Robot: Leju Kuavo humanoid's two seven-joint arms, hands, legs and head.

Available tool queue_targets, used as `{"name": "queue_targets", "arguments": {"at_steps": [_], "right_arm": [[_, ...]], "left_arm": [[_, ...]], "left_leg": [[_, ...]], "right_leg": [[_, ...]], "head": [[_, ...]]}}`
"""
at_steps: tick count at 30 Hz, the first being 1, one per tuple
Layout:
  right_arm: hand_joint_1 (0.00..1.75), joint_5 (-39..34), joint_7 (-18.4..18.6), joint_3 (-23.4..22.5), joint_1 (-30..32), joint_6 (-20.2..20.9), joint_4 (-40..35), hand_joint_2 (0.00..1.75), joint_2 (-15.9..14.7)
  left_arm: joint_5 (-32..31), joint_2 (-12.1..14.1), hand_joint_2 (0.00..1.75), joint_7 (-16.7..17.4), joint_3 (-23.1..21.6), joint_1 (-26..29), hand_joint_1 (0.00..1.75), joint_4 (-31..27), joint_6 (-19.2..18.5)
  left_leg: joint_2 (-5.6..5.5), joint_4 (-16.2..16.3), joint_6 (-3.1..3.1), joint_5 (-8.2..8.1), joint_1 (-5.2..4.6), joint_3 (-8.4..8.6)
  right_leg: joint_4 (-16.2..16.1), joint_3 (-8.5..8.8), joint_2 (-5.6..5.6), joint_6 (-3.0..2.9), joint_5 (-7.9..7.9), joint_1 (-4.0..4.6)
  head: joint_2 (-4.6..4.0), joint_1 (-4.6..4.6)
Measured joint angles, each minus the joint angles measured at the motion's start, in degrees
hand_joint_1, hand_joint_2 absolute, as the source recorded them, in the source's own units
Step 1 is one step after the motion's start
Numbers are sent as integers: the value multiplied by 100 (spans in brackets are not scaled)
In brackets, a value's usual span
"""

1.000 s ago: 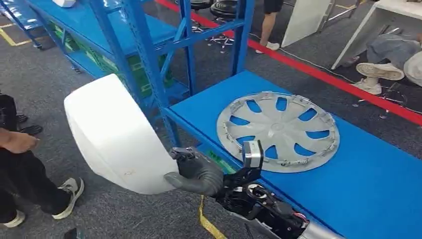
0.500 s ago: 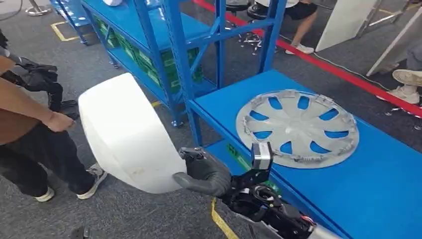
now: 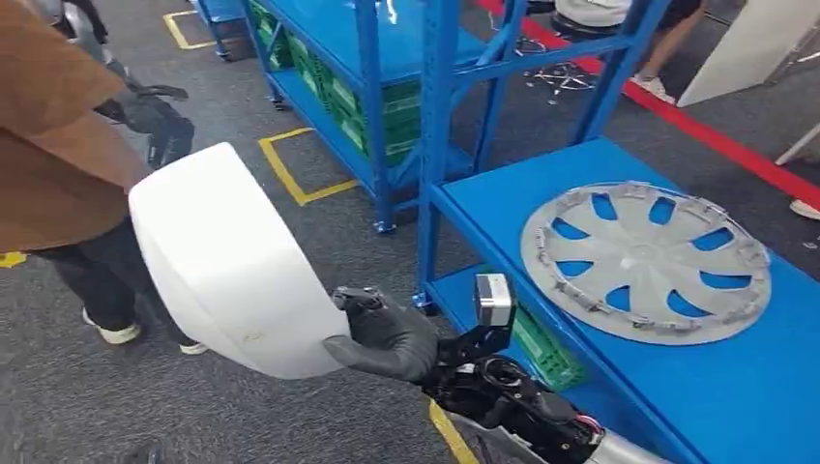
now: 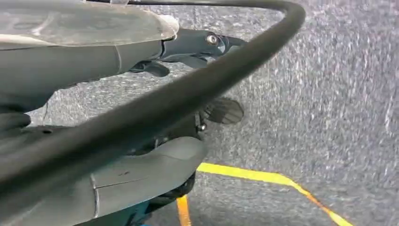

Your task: Take the parts from the cabinet and place them on the table.

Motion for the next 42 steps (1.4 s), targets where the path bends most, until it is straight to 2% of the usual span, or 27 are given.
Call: {"name": "queue_targets", "arguments": {"at_steps": [2,3,4,5,7,8,9,12,13,15,17,19,20,22,23,24,25,28,29,31,33,34,35,37,38,39,42], "right_arm": [[175,-2,2,0,15,0,-2,175,-9],[175,-2,4,0,30,0,-2,175,-11],[175,-2,4,2,37,0,-2,175,-11],[175,-2,11,7,35,0,-2,175,-11],[175,-2,13,7,32,0,-2,175,-11],[175,-2,13,9,27,0,-2,175,-11],[175,-2,11,11,27,0,-4,175,-11],[175,-11,13,20,17,0,-4,175,-9],[175,-11,13,24,4,0,-6,175,-4],[175,-20,11,26,-21,2,-9,175,0],[175,-17,20,28,-22,0,-6,175,0],[175,-17,28,37,-22,2,-4,175,0],[175,-17,28,39,-24,0,-2,175,0],[175,-17,28,39,-32,0,-4,175,0],[175,-17,28,42,-40,0,-4,175,0],[175,-17,28,42,-47,0,-4,175,0],[175,-17,31,44,-56,0,-4,175,0],[175,-17,31,66,-63,0,-4,175,2],[175,-17,31,66,-63,0,-4,175,2],[175,-17,28,83,-70,2,-6,175,0],[175,-17,28,92,-45,0,-4,175,-4],[175,-17,28,94,-31,0,-4,175,-4],[175,-17,31,101,-31,0,-2,175,-4],[175,-20,33,105,-38,0,-2,175,-4],[175,-31,44,111,-47,0,-2,175,-4],[175,-33,50,118,-57,0,-2,175,-4],[175,-35,50,125,-67,-9,-2,175,-4]], "left_arm": [[4,2,175,-7,0,-18,0,0,0],[13,7,175,-7,0,-18,0,0,0],[20,9,175,-9,0,-17,0,0,2],[24,9,175,-9,0,-12,0,0,2],[26,7,175,-11,0,-15,0,0,2],[26,4,175,-11,0,-14,0,0,0],[29,0,175,-13,0,-36,0,0,0],[42,11,175,-26,0,-6,0,0,0],[42,17,175,-28,0,11,0,2,0],[44,9,175,-30,0,0,0,0,0],[42,11,175,-33,0,-32,0,0,-2],[42,2,175,-31,0,-26,0,0,-2],[42,2,175,-33,0,-14,0,0,-2],[44,11,175,-31,-2,-13,0,2,-2],[42,18,175,-33,-2,-18,0,2,-2],[42,17,175,-33,-2,-40,0,0,-4],[42,17,175,-39,0,-41,0,0,-4],[42,18,175,-39,0,-13,0,2,-7],[44,15,175,-39,-2,-6,0,0,-7],[44,17,175,-42,-2,-20,0,2,-4],[42,22,175,-44,0,-19,0,2,-7],[44,22,175,-44,0,-15,0,2,-7],[44,22,175,-44,0,-11,0,2,-7],[42,22,175,-44,-2,-15,0,0,-7],[42,17,175,-44,-2,-17,0,0,-13],[42,2,175,-44,-2,-21,0,0,-17],[42,4,175,-46,-2,-13,0,2,-28]], "left_leg": [[-107,0,24,0,-19,-7],[-174,1,24,0,-27,-4],[-229,2,24,0,-29,6],[-296,6,24,0,-29,15],[-441,12,21,-1,-23,48],[-491,11,12,-1,-15,34],[-546,64,-34,11,-61,-11],[-698,15,-174,108,1,-128],[-745,27,-205,119,-4,-144],[-328,446,-235,-184,-20,-338],[-214,1416,-296,-636,-6,-809],[-190,1959,-329,-758,2,-1070],[-173,1789,-335,-622,5,-974],[-106,856,-325,-186,13,-454],[28,319,-316,-4,13,-144],[174,16,-289,-18,-37,-8],[78,24,-192,17,-42,-21],[-9,26,-81,12,-54,-36],[-42,4,-44,31,-25,-16],[-94,6,31,31,-36,-19],[-177,9,46,31,-59,-30],[-220,10,46,31,-67,-27],[-275,12,45,31,-70,-20],[-400,18,44,30,-71,0],[-464,24,36,26,-71,14],[-494,28,21,28,-73,0],[-629,39,-85,89,-48,-107]], "right_leg": [[1111,-548,109,28,-420,-10],[1485,-760,117,35,-488,-11],[1541,-829,119,35,-394,-12],[1344,-782,123,27,-198,-13],[292,-370,210,-9,476,-20],[-141,-225,430,-27,690,-35],[-294,-211,663,-42,683,-54],[-379,-157,545,-80,658,-12],[-453,-142,481,-118,707,-58],[-487,-127,337,-184,751,-67],[-486,-147,175,-186,750,-45],[-485,-159,30,-186,750,-43],[-485,-159,-31,-185,749,-44],[-484,-151,-128,-174,741,-45],[-478,-144,-170,-152,728,-43],[-456,-163,-203,-111,701,17],[-454,-158,-231,-88,695,23],[-451,-127,-320,0,671,13],[-376,-193,-220,40,592,-23],[349,-481,52,68,148,-30],[1352,-942,113,77,-249,-29],[1580,-1055,117,73,-269,-29],[1502,-1029,121,62,-140,-28],[597,-624,172,15,410,-29],[32,-372,283,-19,692,-28],[-242,-250,509,-58,697,-26],[-373,-175,442,-67,678,-6]], "head": [[0,81],[0,101],[0,116],[0,127],[0,171],[0,197],[0,199],[0,195],[0,191],[0,86],[0,15],[0,-17],[-2,-45],[0,-96],[0,-118],[0,-153],[0,-136],[0,-70],[0,-59],[0,18],[0,83],[0,103],[0,107],[0,145],[0,175],[0,193],[0,195]]}}
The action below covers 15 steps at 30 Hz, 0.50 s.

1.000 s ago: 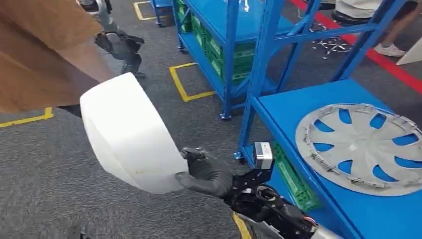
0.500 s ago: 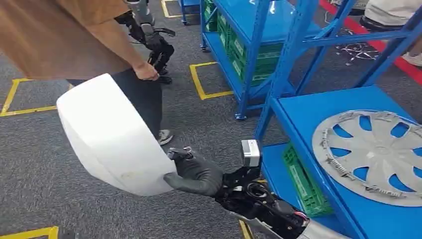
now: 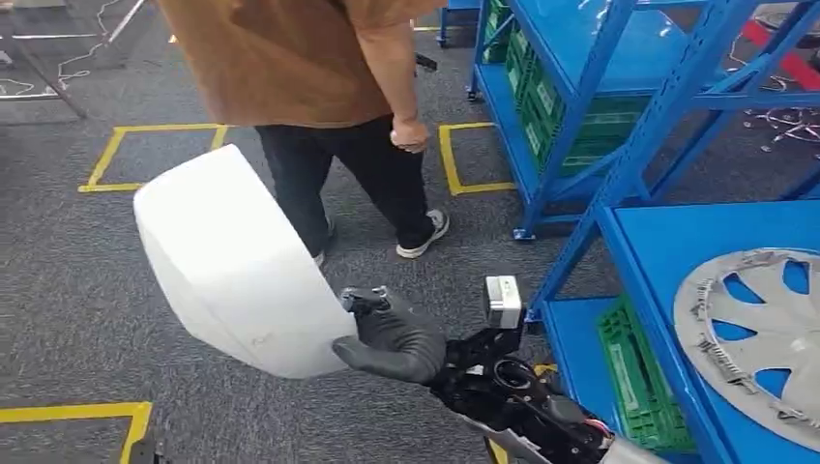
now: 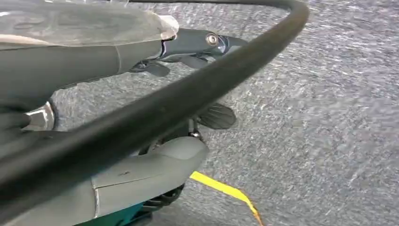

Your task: Take the parts from the cabinet and place them on the table.

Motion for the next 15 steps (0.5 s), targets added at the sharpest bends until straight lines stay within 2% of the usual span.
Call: {"name": "queue_targets", "arguments": {"at_steps": [1,2,3,4,6,7,8,9,11,12,13,14,15], "right_arm": [[175,0,2,2,-1,-2,0,175,0],[175,0,0,2,-8,-2,0,175,7],[175,4,4,4,-16,-9,0,175,9],[175,7,4,4,-33,-20,0,175,9],[175,24,15,4,-30,-55,9,175,9],[175,39,22,7,-29,-59,24,175,9],[175,42,39,11,-30,-61,28,175,9],[175,46,55,13,-31,-61,31,175,9],[175,83,83,17,-39,-39,31,175,9],[175,103,92,22,-48,-33,31,175,9],[175,120,100,26,-63,-28,31,175,9],[175,142,107,37,-74,-22,31,175,9],[175,142,107,48,-78,-4,31,175,11]], "left_arm": [[2,4,175,0,0,18,0,0,-9],[0,11,175,-2,0,25,0,0,-18],[0,11,175,-7,0,22,0,0,-31],[-2,9,175,-15,0,-2,0,0,-35],[-9,9,175,-22,0,-16,0,0,-42],[-15,9,175,-24,0,-14,0,0,-54],[-20,7,175,-26,0,-2,0,0,-63],[-20,9,175,-37,0,7,0,0,-74],[-15,24,175,-53,0,5,0,0,-70],[-15,22,175,-63,0,-7,0,0,-70],[-13,15,175,-68,0,-25,0,0,-70],[-13,15,175,-79,0,-23,0,0,-70],[-11,18,175,-81,0,-11,0,0,-70]], "left_leg": [[-48,-14,-39,23,-7,-2],[28,33,-51,-31,2,-20],[236,200,-70,-161,-17,-94],[340,599,-97,-391,-13,-294],[410,1593,-152,-802,9,-779],[417,1876,-171,-863,21,-922],[429,1869,-186,-787,41,-925],[455,1595,-197,-608,55,-787],[592,484,-208,-116,86,-186],[814,26,-208,-58,87,37],[765,-2,-138,-43,38,48],[706,12,-88,-51,31,32],[677,18,-63,-63,15,27]], "right_leg": [[-25,4,-41,-32,24,-7],[-112,46,-114,-74,76,-62],[-130,49,-167,-95,91,-54],[-130,37,-228,-114,96,-53],[-130,18,-370,-115,95,-40],[-129,15,-430,-115,93,-40],[-129,15,-486,-113,92,-41],[-128,16,-536,-106,86,-42],[-123,36,-631,-70,63,-46],[-115,46,-669,-32,42,-22],[-94,33,-689,14,14,14],[-97,42,-710,32,9,10],[-98,57,-742,56,-2,12]], "head": [[0,-9],[0,-22],[0,-54],[0,-127],[0,-177],[0,-203],[0,-225],[0,-254],[0,-306],[0,-332],[0,-355],[0,-286],[0,-267]]}}
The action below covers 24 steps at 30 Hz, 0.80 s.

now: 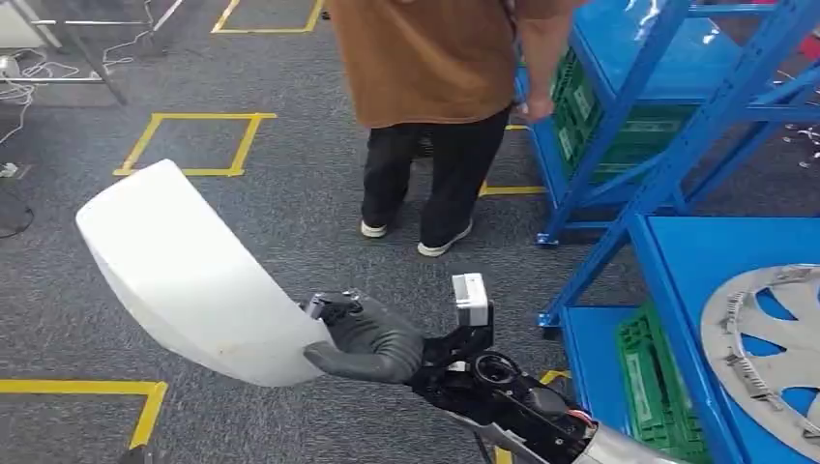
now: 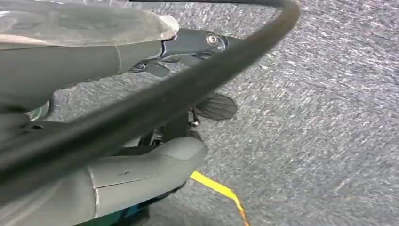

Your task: Take the parts from the cabinet and place them on the table.

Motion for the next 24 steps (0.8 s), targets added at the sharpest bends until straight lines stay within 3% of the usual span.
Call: {"name": "queue_targets", "arguments": {"at_steps": [1,2,3,4,5,6,7,8,9,11,12,13,14,16,17,18,19,20,22,23,24], "right_arm": [[175,6,4,11,-1,9,0,175,0],[175,11,9,19,-6,13,0,175,0],[175,15,13,30,-15,13,0,175,0],[175,18,13,39,-23,20,0,175,0],[175,20,20,41,-22,20,2,175,-2],[175,20,28,46,-19,20,13,175,-2],[175,20,33,55,-14,20,28,175,-4],[175,20,39,66,-14,20,48,175,-4],[175,20,44,74,-15,20,57,175,-4],[175,20,44,92,-25,20,63,175,-4],[175,20,46,103,-34,20,66,175,-4],[175,20,46,109,-35,19,72,175,-4],[175,20,46,114,-43,17,74,175,-7],[175,39,52,125,-50,20,81,175,-4],[175,39,50,127,-56,22,81,175,-2],[175,39,46,127,-66,24,90,175,7],[175,37,44,129,-75,28,94,175,11],[175,39,44,129,-84,28,96,175,11],[175,39,53,133,-80,28,122,175,11],[175,39,52,142,-79,30,138,175,11],[175,39,52,146,-80,30,144,175,11]], "left_arm": [[2,4,175,0,0,10,0,0,0],[2,7,175,-2,0,10,0,0,-2],[0,4,175,-4,0,12,0,0,-2],[0,7,175,-9,0,5,0,0,-2],[-6,9,175,-15,0,0,0,0,-2],[-7,11,175,-20,0,-2,0,0,-4],[-4,15,175,-22,0,1,0,0,-4],[-5,20,175,-22,0,6,0,0,-4],[-4,22,175,-22,0,7,0,0,-4],[-11,20,175,-22,0,5,0,0,-4],[-13,13,175,-26,0,4,0,0,-4],[-13,-4,175,-41,0,-9,0,0,-2],[-9,-4,175,-44,0,-10,0,0,-2],[4,4,175,-44,0,13,0,0,4],[9,13,175,-39,0,32,0,2,9],[11,20,175,-37,0,38,0,2,15],[11,13,175,-37,0,17,0,2,17],[11,18,175,-37,0,-10,0,2,17],[11,20,175,-37,0,-8,0,2,20],[13,15,175,-37,0,2,0,2,22],[13,17,175,-33,0,14,0,2,22]], "left_leg": [[-44,-2,34,-4,-25,-2],[-89,-32,93,19,25,24],[-118,-33,116,14,21,34],[-141,-33,167,13,18,39],[-178,-32,188,14,8,36],[-224,-31,198,10,-8,31],[-279,-29,200,8,-24,32],[-337,-28,202,7,-35,39],[-409,-27,202,7,-42,49],[-537,-25,197,3,-43,82],[-588,-26,192,-1,-31,85],[-635,-4,164,-3,-56,56],[-686,-1,133,12,-14,18],[-777,-41,44,66,18,-25],[-827,-53,7,81,-24,-22],[-690,16,12,12,-6,-42],[-455,307,-13,-189,-35,-187],[-343,766,-45,-416,-23,-424],[-265,1658,-98,-742,4,-879],[-257,1824,-116,-740,22,-974],[-233,1683,-136,-602,45,-915]], "right_leg": [[-13,21,-36,33,-5,-12],[22,13,-6,84,-54,-38],[174,-66,207,109,-178,-59],[556,-216,334,107,-414,-61],[1061,-444,387,109,-656,-58],[1581,-690,412,111,-861,-58],[1981,-891,416,103,-966,-58],[2064,-957,421,89,-899,-57],[1832,-872,427,63,-700,-56],[870,-464,525,-15,-128,-44],[350,-260,746,-59,131,-26],[195,-199,925,-94,93,-41],[79,-155,873,-76,62,-25],[73,-103,800,-95,63,-1],[-13,-77,744,-122,106,-51],[-86,-24,647,-125,151,-75],[-120,-14,596,-159,170,-70],[-120,-21,510,-168,169,-57],[-117,-29,361,-177,159,-46],[-116,-31,298,-173,153,-46],[-112,-30,241,-165,146,-49]], "head": [[0,9],[0,13],[0,32],[0,74],[0,122],[0,157],[0,179],[0,190],[0,199],[0,229],[0,256],[0,236],[0,249],[0,295],[0,286],[0,267],[0,176],[0,124],[0,107],[0,81],[0,55]]}}
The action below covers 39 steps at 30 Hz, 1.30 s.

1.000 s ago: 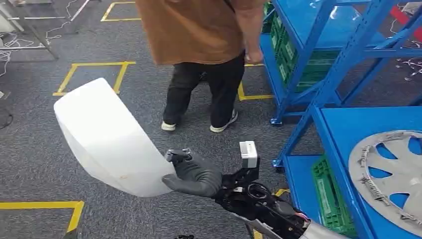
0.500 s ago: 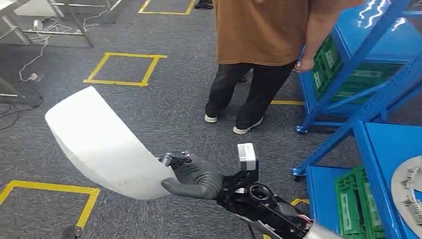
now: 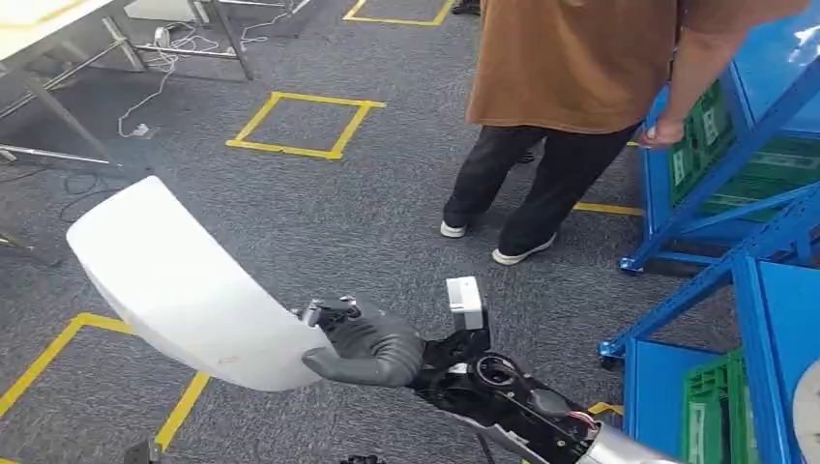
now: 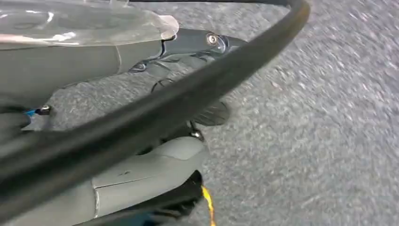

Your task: Take the parts from the cabinet and place them on the table.

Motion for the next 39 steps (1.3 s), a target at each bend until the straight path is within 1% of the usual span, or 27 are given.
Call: {"name": "queue_targets", "arguments": {"at_steps": [2,3,4,8,9,11,13,14,15,17,18,19,20,23,24,25,26,28,29,30,31,32,33,34,35,37,39], "right_arm": [[175,0,0,7,-6,2,9,175,0],[175,0,0,11,-11,4,11,175,0],[175,0,0,11,-12,9,11,175,0],[175,0,4,31,-30,17,13,175,4],[175,2,9,35,-34,22,13,175,9],[175,20,9,52,-50,35,13,175,9],[175,28,17,63,-34,35,31,175,7],[175,37,24,77,-33,35,44,175,7],[175,44,31,90,-33,35,46,175,7],[175,65,39,109,-38,39,46,175,7],[175,70,44,118,-45,39,46,175,7],[175,77,46,129,-49,39,48,175,7],[175,79,48,135,-50,37,48,175,7],[175,116,72,149,-55,33,46,175,9],[175,122,83,153,-60,35,44,175,15],[175,129,96,160,-66,39,44,175,20],[175,131,98,166,-82,46,44,175,20],[175,140,114,179,-79,61,46,175,20],[175,149,116,195,-79,79,52,175,20],[175,149,114,214,-79,101,57,175,20],[175,149,114,221,-80,103,61,175,20],[175,151,114,227,-81,109,63,175,20],[175,149,114,232,-86,122,63,175,22],[175,151,114,236,-98,144,63,175,31],[175,155,111,243,-113,153,63,175,37],[175,168,111,275,-131,175,63,175,50],[175,170,111,295,-144,179,66,175,72]], "left_arm": [[13,11,175,0,0,3,0,2,9],[17,15,175,0,0,-3,0,0,7],[17,4,175,0,0,-27,0,0,7],[39,17,175,-6,0,-8,0,0,7],[44,17,175,-6,0,-3,0,0,7],[55,17,175,-6,-2,-16,0,0,11],[59,20,175,-6,0,-19,0,0,11],[61,20,175,-6,0,-17,0,0,13],[66,20,175,-6,-2,-12,0,0,15],[66,17,175,-11,0,-12,0,0,15],[66,13,175,-13,-2,-13,0,0,13],[66,-7,175,-15,-2,-14,0,0,9],[61,-9,175,-22,-2,-28,0,0,7],[57,-4,175,-28,-2,10,0,2,7],[57,9,175,-30,-2,18,0,2,9],[57,2,175,-30,-2,16,0,2,9],[66,2,175,-33,-2,-10,0,2,9],[85,4,175,-33,-2,-29,0,2,11],[92,2,175,-30,-2,-24,0,2,15],[96,2,175,-30,-2,-14,0,2,24],[96,4,175,-30,-2,-4,0,2,26],[107,11,175,-30,-2,-1,0,2,37],[120,18,175,-30,-2,-1,0,2,61],[133,11,175,-30,-2,-7,0,0,63],[146,4,175,-30,-2,-30,0,0,63],[168,11,175,-33,0,-14,0,0,72],[188,13,175,-30,0,-5,0,0,74]], "left_leg": [[105,-1000,-33,496,43,524],[280,-1580,-43,694,49,854],[399,-1705,-1,630,14,920],[196,-1710,201,640,-43,890],[160,-1741,242,659,13,924],[99,-1742,315,654,-4,932],[-1,-1738,341,649,-39,927],[-60,-1736,346,646,-57,931],[-115,-1735,348,645,-68,942],[-255,-1733,346,639,-78,970],[-317,-1732,344,638,-78,985],[-356,-1732,332,639,-65,961],[-427,-1701,298,651,-80,922],[-559,-1740,177,724,-30,848],[-491,-1705,168,679,-53,834],[-214,-1560,144,566,-66,770],[-89,-1178,123,335,-60,571],[-38,-237,67,-51,-28,94],[-34,110,33,-131,-8,-84],[-19,142,8,-66,19,-110],[9,-123,-17,119,48,19],[57,-623,-39,369,67,287],[148,-1201,-63,598,83,601],[341,-1658,-85,666,91,838],[318,-1659,-18,656,40,843],[223,-1641,105,626,19,835],[141,-1658,207,627,29,852]], "right_leg": [[33,3,-99,40,-35,-13],[61,13,-140,76,-64,-10],[75,2,-169,119,-94,36],[64,71,-288,253,-135,22],[127,14,-174,294,-208,-16],[787,-238,88,302,-623,-25],[1874,-744,169,309,-1052,-23],[2125,-883,176,303,-1077,-23],[2056,-872,181,287,-957,-21],[1219,-516,224,221,-419,-18],[653,-274,364,179,-116,-7],[310,-150,671,129,-50,-5],[193,-111,690,120,-54,-20],[139,-52,556,96,-68,24],[28,0,472,73,-13,-60],[-14,24,404,61,8,-40],[-16,22,329,45,16,-39],[-16,14,178,32,6,-27],[-14,11,103,31,-1,-27],[-14,14,42,35,-4,-28],[-11,17,-11,54,-17,-37],[5,18,-64,79,-33,-52],[37,19,-105,120,-61,-71],[85,19,-141,171,-100,-46],[108,0,-157,215,-142,-20],[94,48,-212,263,-158,-14],[90,93,-264,326,-195,-50]], "head": [[0,-46],[0,-72],[0,-109],[0,-44],[0,-39],[0,46],[0,129],[0,149],[0,148],[0,177],[0,192],[0,210],[0,192],[0,223],[0,225],[0,193],[0,115],[0,61],[0,50],[0,20],[0,-7],[0,-22],[0,-33],[0,-64],[0,-140],[0,-28],[0,-22]]}}
